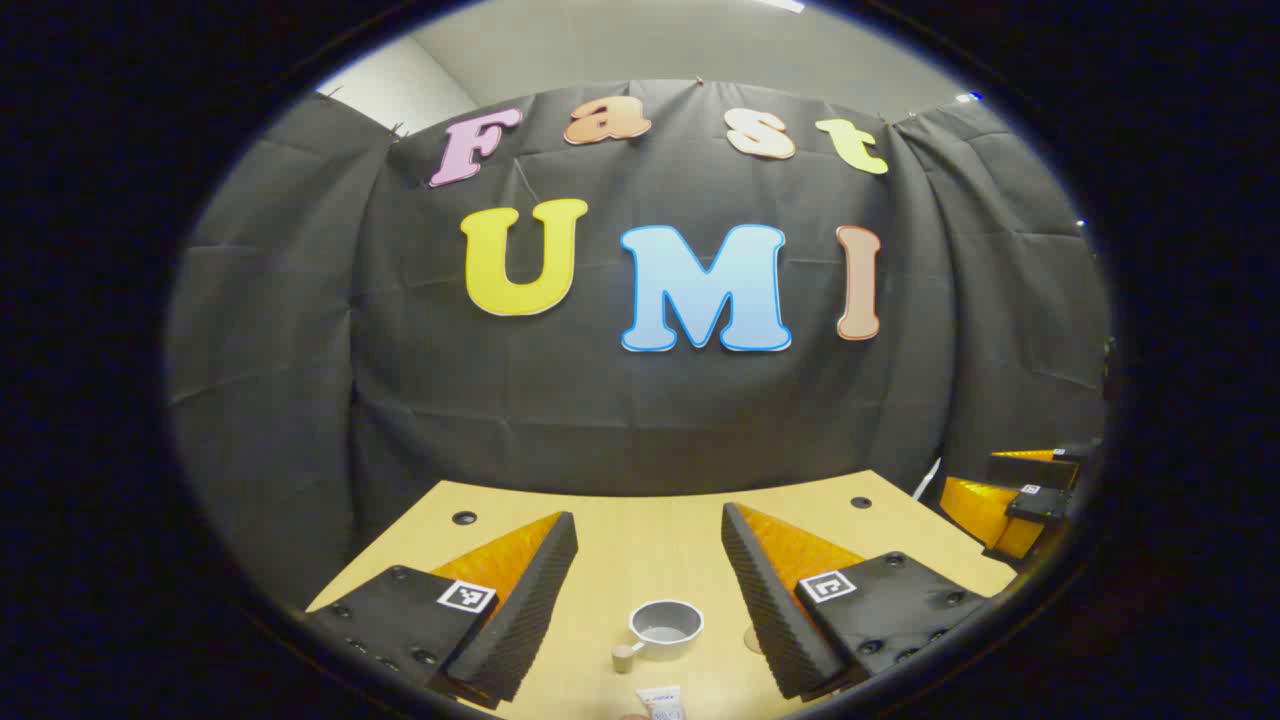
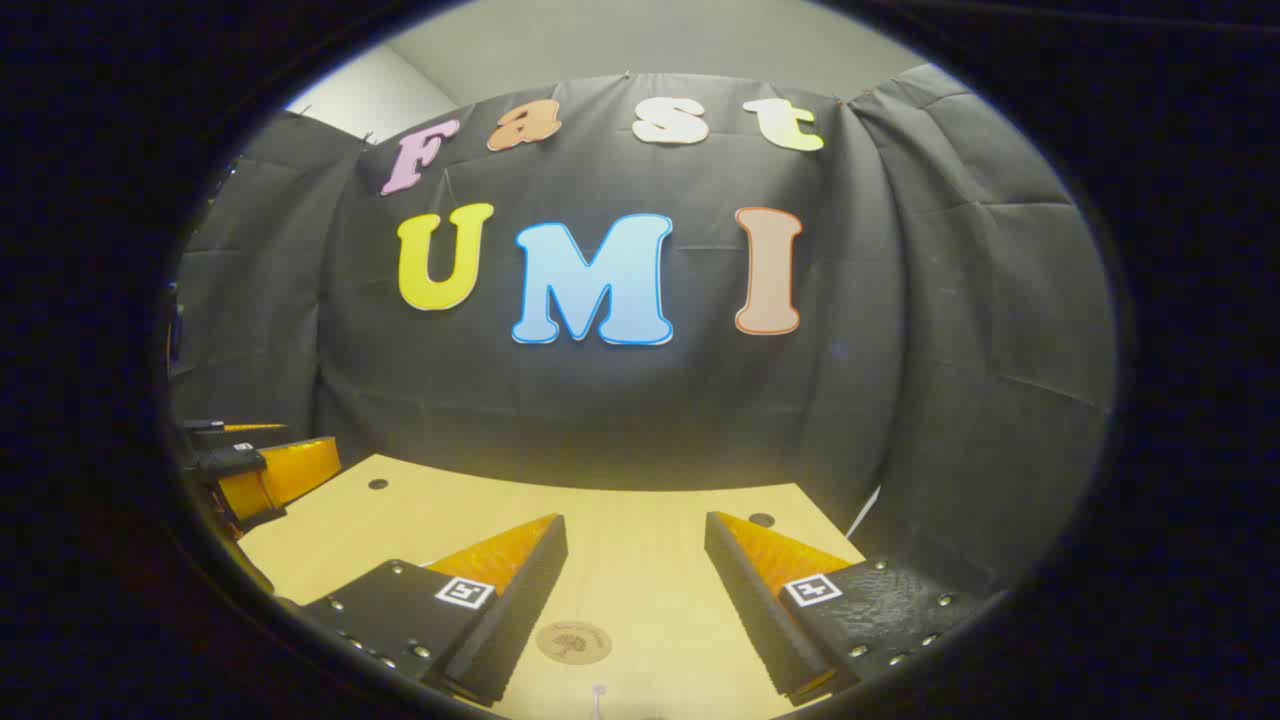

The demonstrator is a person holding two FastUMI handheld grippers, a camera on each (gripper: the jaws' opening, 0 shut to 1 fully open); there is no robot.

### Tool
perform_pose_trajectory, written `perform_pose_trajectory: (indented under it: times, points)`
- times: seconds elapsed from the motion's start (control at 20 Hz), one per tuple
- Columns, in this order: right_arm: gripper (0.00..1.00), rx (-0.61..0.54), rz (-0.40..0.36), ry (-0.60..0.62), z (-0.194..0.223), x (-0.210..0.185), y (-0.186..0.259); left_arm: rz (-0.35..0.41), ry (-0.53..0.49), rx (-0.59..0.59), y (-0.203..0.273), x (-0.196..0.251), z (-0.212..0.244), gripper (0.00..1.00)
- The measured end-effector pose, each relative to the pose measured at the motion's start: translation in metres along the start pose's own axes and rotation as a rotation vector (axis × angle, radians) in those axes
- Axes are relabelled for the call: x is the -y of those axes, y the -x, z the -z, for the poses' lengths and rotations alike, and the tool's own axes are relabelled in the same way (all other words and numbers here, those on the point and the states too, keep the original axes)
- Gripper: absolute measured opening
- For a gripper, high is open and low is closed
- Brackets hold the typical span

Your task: Put the toothbrush and toothpaste on the desktop into the cup, then pick up the cup and place it on the coaster on the desktop.

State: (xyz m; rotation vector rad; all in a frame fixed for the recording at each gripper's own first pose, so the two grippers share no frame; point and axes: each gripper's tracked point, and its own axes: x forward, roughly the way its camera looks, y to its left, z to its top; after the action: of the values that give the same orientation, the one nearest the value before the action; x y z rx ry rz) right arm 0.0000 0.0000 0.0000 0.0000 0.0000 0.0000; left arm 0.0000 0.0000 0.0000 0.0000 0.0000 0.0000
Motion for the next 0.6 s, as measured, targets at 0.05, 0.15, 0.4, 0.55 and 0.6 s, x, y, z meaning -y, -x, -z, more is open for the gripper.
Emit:
perform_pose_trajectory:
  times: [0.05, 0.15, 0.4, 0.55, 0.6]
  points:
    - [0.9, -0.008, -0.005, -0.003, 0.0, -0.002, -0.003, -0.001, 0.005, -0.011, 0.0, 0.001, 0.002, 0.99]
    - [0.9, -0.015, -0.015, -0.005, 0.0, -0.005, -0.003, -0.001, 0.023, -0.025, 0.0, 0.001, 0.008, 0.99]
    - [0.9, -0.049, -0.039, 0.008, 0.01, -0.012, -0.002, -0.009, 0.017, -0.044, 0.003, 0.004, 0.012, 0.99]
    - [0.9, -0.074, -0.056, 0.006, 0.015, -0.017, -0.003, -0.014, 0.013, -0.068, 0.004, 0.006, 0.018, 0.99]
    - [0.9, -0.083, -0.059, 0.002, 0.019, -0.017, 0.0, -0.014, 0.015, -0.076, 0.005, 0.007, 0.021, 0.99]
